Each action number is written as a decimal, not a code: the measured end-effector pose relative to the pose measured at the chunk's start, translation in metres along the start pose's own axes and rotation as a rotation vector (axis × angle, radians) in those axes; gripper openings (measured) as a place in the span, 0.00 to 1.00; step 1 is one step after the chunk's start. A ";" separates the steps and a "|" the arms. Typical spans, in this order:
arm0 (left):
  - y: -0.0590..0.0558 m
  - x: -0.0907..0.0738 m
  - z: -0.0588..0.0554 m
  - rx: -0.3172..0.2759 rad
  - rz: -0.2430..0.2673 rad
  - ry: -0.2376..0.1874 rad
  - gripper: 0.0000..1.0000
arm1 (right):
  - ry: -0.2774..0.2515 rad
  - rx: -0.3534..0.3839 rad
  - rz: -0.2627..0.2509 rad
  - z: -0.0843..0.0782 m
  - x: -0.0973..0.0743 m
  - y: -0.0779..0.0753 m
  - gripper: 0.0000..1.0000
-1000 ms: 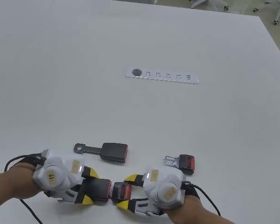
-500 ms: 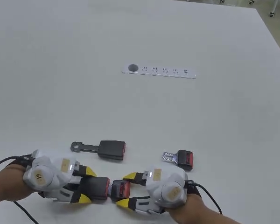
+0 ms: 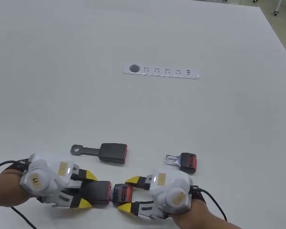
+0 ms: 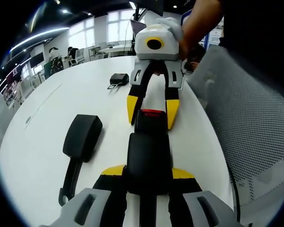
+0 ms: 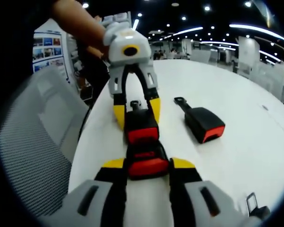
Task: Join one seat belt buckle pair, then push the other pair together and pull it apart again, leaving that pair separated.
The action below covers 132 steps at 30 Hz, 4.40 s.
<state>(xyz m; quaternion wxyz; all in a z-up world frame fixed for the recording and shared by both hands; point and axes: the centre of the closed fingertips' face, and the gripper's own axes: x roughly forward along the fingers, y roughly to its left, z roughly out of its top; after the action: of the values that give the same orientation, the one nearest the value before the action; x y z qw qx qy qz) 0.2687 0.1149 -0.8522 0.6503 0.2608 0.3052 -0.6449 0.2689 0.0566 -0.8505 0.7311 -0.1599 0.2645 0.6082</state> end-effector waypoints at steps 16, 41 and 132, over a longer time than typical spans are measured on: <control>-0.002 0.003 0.003 0.012 -0.002 0.052 0.35 | 0.025 -0.010 0.026 0.001 0.000 0.001 0.37; 0.037 -0.032 0.041 -0.039 0.146 0.012 0.81 | -0.033 0.019 -0.141 0.010 -0.076 -0.060 0.83; 0.104 0.008 0.032 -0.059 0.091 0.027 0.36 | 0.155 -0.011 -0.073 -0.066 -0.105 -0.130 0.36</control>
<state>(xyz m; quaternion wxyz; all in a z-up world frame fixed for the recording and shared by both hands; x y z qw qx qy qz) 0.3742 0.0896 -0.8416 0.6822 0.2638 0.3205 -0.6019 0.3704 -0.0920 -0.8545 0.7293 -0.2201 0.3108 0.5683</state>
